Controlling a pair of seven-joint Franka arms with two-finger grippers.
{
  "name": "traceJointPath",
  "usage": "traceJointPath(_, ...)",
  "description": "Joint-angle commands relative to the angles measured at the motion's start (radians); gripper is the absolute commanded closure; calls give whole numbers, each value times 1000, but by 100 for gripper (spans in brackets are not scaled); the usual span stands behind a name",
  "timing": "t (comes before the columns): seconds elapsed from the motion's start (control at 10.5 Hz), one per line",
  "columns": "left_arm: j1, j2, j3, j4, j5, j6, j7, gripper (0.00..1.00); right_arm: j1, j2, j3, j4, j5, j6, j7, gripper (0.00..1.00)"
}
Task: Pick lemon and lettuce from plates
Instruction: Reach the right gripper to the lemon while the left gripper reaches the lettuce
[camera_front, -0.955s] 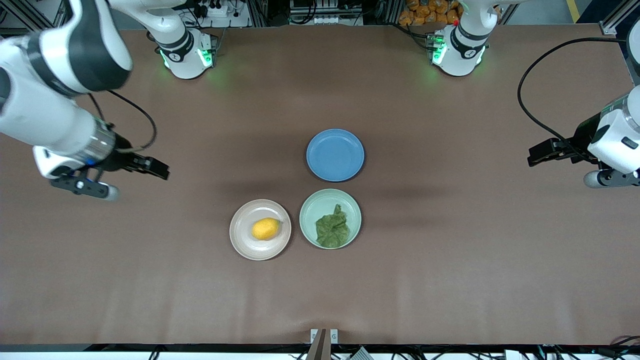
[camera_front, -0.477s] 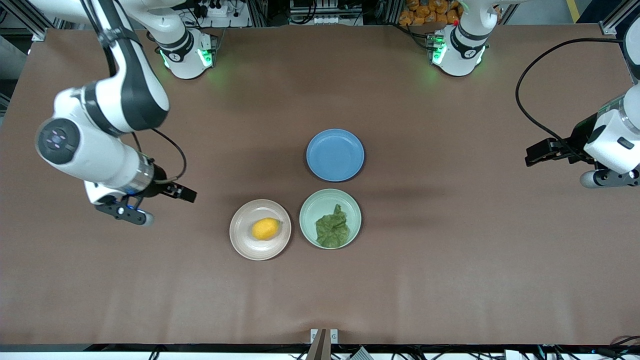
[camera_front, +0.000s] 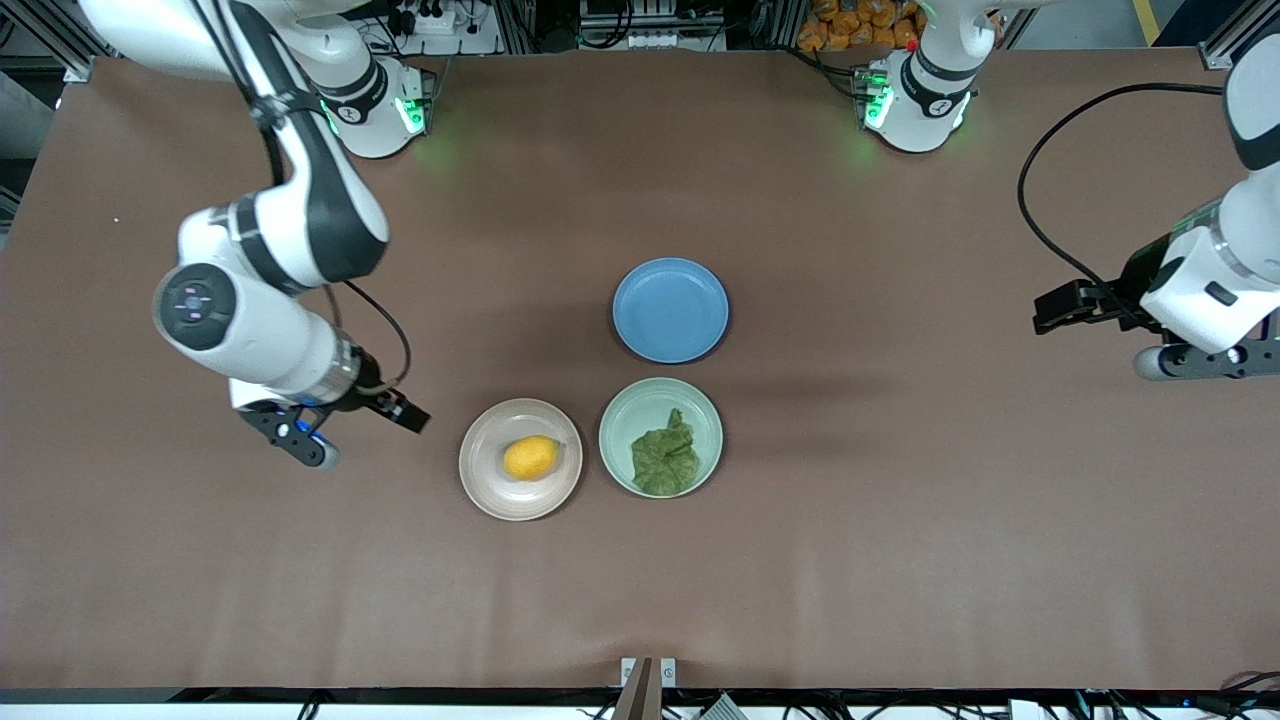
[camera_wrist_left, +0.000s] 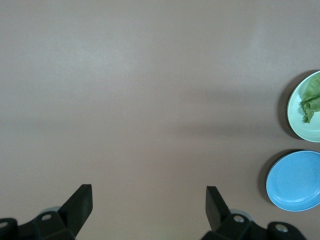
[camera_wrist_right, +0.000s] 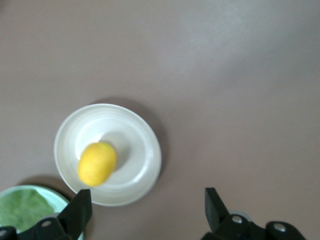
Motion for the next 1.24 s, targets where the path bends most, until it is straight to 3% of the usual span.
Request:
traceJointPath(0.0,-36,26,-1,4,-22,4,23,0,43,144,-6,120,-81,43,221,0)
traceJointPath(0.57,-126,82,-1,4,-26,49,7,0,74,232,-6,195,-83,59,327,0)
traceJointPath(0.67,-143,96,-2,6,-28,58,7,0,87,247,-6,206,-83,92,432,0)
traceJointPath(1.15,-234,199,-7,4,-74,204,1,0,141,308,-6,212,-87,177,522,0)
